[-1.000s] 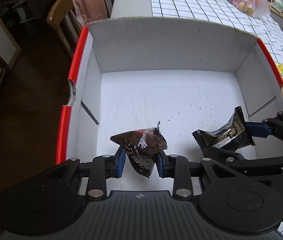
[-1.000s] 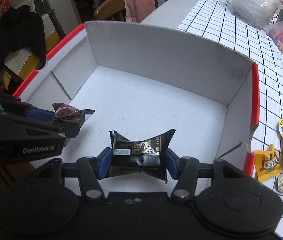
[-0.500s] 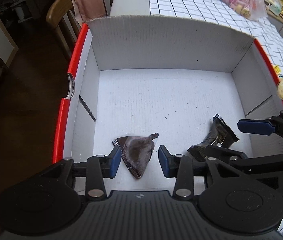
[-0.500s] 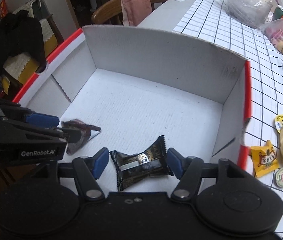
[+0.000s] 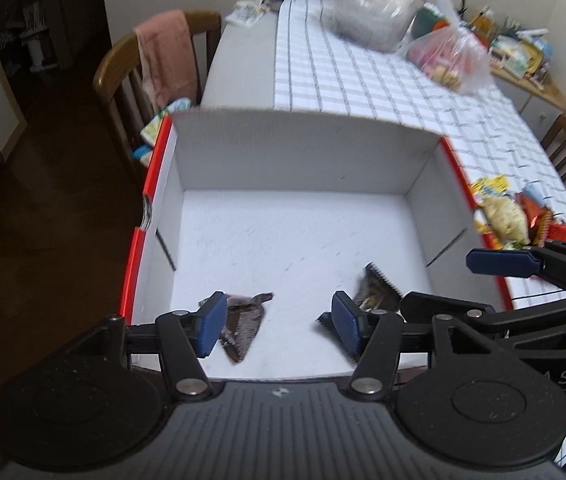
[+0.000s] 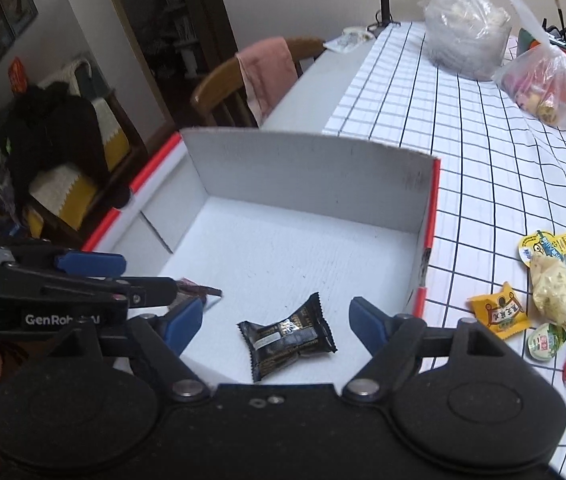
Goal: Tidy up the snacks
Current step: 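Withdraw both tools from the box back toward the snack pile, then grasp the cream bun bag with the left tool while the right grasps the silver bar, then carry the bun bag and silver bar into the box and open both tools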
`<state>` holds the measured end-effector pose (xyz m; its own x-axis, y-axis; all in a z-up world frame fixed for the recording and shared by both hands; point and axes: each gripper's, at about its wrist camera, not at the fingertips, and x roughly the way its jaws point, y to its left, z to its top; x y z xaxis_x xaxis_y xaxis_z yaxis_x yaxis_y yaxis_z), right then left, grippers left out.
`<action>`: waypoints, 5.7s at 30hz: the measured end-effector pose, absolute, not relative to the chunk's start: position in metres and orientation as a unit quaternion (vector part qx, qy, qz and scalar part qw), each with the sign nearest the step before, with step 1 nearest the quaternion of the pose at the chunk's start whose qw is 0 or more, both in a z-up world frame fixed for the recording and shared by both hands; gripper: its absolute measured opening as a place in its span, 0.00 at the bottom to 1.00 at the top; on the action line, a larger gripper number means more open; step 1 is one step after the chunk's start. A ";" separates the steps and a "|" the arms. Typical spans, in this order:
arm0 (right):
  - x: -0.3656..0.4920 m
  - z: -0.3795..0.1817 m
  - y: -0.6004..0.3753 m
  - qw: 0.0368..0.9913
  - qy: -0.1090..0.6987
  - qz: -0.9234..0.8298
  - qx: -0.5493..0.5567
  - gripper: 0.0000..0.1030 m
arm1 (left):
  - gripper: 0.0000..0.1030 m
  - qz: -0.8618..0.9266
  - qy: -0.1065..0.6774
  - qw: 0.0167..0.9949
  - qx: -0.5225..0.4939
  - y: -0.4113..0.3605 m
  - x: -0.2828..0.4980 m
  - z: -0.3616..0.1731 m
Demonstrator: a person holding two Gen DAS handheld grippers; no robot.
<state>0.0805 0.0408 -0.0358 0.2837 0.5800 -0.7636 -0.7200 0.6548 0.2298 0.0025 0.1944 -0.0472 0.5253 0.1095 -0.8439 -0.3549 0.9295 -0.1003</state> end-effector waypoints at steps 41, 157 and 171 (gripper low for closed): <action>0.156 -0.021 -0.258 0.893 0.373 0.253 0.012 1.00 | 0.78 0.030 0.391 0.915 -0.091 -0.037 0.099 -0.022; 0.149 0.035 -0.054 0.813 0.437 0.384 0.032 0.39 | 0.39 0.121 0.438 0.877 -0.154 0.136 0.050 0.007; 0.159 -0.017 0.056 0.792 0.481 0.376 -0.025 0.39 | 0.39 0.172 0.464 0.857 -0.142 0.219 0.055 -0.030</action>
